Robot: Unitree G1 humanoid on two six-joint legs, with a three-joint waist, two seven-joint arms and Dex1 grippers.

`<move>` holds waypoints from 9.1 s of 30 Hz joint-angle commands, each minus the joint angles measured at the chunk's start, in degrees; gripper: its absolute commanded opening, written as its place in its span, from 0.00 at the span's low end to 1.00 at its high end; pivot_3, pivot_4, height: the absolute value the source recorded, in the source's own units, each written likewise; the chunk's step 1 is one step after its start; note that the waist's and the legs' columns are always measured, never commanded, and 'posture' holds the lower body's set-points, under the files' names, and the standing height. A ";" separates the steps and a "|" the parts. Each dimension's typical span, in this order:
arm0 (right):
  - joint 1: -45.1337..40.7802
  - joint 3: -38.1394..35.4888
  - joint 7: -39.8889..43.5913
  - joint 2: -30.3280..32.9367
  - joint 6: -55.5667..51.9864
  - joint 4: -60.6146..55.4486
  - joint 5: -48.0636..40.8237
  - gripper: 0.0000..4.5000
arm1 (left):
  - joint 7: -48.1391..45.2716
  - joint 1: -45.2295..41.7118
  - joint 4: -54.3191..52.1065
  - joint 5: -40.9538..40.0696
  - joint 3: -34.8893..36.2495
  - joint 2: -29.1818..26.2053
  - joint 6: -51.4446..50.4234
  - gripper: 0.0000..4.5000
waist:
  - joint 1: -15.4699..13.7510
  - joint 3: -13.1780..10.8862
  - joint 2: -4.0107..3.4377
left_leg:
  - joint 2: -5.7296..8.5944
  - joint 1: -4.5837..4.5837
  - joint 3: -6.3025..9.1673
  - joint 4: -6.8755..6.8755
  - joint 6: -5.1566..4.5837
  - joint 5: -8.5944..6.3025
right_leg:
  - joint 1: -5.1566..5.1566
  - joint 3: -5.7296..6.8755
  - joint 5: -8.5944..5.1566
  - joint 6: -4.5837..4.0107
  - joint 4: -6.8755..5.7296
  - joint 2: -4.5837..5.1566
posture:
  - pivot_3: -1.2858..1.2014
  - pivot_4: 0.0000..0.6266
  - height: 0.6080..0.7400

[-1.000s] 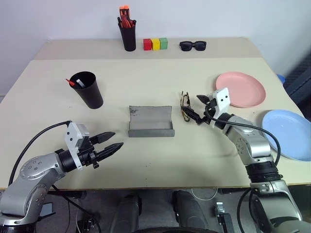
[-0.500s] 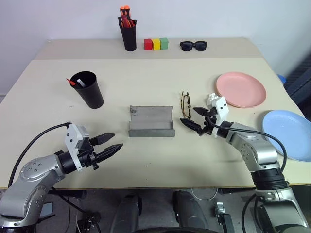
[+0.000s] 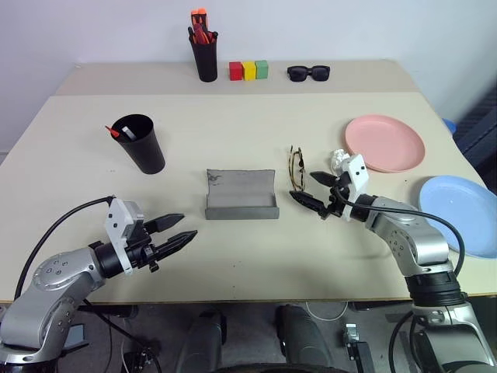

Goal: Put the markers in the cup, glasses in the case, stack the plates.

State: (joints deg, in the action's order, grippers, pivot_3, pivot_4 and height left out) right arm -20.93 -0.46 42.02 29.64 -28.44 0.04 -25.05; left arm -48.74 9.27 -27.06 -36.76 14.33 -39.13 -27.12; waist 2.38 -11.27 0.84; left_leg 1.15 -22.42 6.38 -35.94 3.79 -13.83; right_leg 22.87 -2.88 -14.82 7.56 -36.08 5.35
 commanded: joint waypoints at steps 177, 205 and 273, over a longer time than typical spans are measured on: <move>-36.58 11.55 15.12 -0.28 72.56 67.57 34.04 0.02 | -3.54 2.66 -2.11 2.98 -0.55 -1.77 5.62 0.56 | 0.39 -0.05 -0.05 | 0.01 0.07 -0.04 0.05 0.01 0.01 | 0.00 -0.03 0.02 0.00 -0.04 -0.01 | 0.52 0.24 1.00; -22.52 6.30 50.48 23.05 -1.39 23.84 -5.19 0.02 | -6.35 -3.42 3.84 4.13 -5.47 -0.89 6.57 0.56 | 0.15 -0.21 -0.34 | 0.01 0.01 -0.03 0.01 0.00 0.00 | 0.01 -0.01 0.01 0.00 -0.03 0.02 | 0.52 0.24 1.00; -20.98 25.61 49.75 23.07 -1.87 17.07 -20.95 0.99 | -2.56 3.19 -1.88 3.45 -4.29 0.40 5.73 0.56 | -0.42 -0.23 -0.32 | 0.01 -0.23 -0.08 -0.07 0.00 -0.01 | 0.26 0.01 0.07 0.07 -0.04 0.03 | 0.52 0.24 1.00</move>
State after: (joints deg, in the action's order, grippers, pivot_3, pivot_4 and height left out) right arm -43.74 29.27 91.86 52.20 -29.81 22.28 -44.17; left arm -51.05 13.35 -28.91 -33.84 10.48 -39.13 -22.81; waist 1.96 -11.50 0.52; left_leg 1.16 -22.65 6.30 -36.02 3.79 -13.84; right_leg 23.13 -2.86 -14.75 7.63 -36.12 5.38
